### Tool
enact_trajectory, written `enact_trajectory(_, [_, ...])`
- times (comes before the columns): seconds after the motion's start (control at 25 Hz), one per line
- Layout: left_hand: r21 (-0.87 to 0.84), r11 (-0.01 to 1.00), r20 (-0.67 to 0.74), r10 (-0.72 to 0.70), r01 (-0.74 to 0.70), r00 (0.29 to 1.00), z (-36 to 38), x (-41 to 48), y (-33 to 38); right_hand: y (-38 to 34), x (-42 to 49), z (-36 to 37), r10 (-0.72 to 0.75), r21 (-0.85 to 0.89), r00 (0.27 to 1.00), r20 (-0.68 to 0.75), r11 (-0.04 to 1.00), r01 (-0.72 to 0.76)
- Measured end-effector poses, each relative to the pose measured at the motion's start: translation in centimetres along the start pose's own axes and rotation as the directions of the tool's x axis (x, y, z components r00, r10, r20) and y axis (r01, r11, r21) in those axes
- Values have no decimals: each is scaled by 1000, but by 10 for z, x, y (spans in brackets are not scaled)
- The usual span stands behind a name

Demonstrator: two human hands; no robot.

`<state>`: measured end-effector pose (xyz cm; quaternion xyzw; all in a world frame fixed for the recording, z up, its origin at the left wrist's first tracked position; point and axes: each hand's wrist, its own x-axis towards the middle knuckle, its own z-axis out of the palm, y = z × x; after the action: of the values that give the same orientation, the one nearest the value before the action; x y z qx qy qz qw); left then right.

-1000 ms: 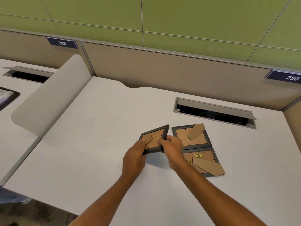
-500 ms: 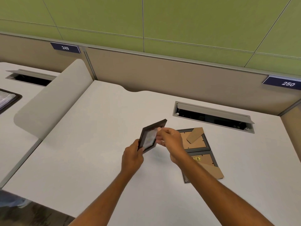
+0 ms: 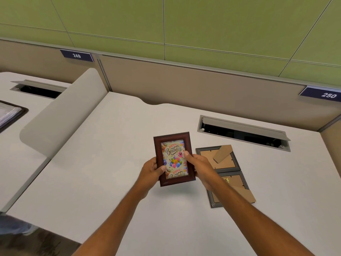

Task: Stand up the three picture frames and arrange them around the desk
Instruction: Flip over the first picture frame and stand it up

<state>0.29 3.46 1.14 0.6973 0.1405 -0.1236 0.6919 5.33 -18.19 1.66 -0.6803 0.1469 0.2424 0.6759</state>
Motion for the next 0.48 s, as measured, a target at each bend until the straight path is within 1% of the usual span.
enact_trajectory(0.08, [12,1000,18,-18,18,1000,-1,1,-1,1,-1,4,0,37,1000,27,999,-1])
enact_trajectory(0.16, [15,1000,16,-28,28,999,-2,3,-2,1,-2,5,-7,50,1000,23,999,6])
enact_trajectory(0.48, [130,991,-107,18,-4,994,-10,10,-2,0,-2,9,0,44,1000,15,999,0])
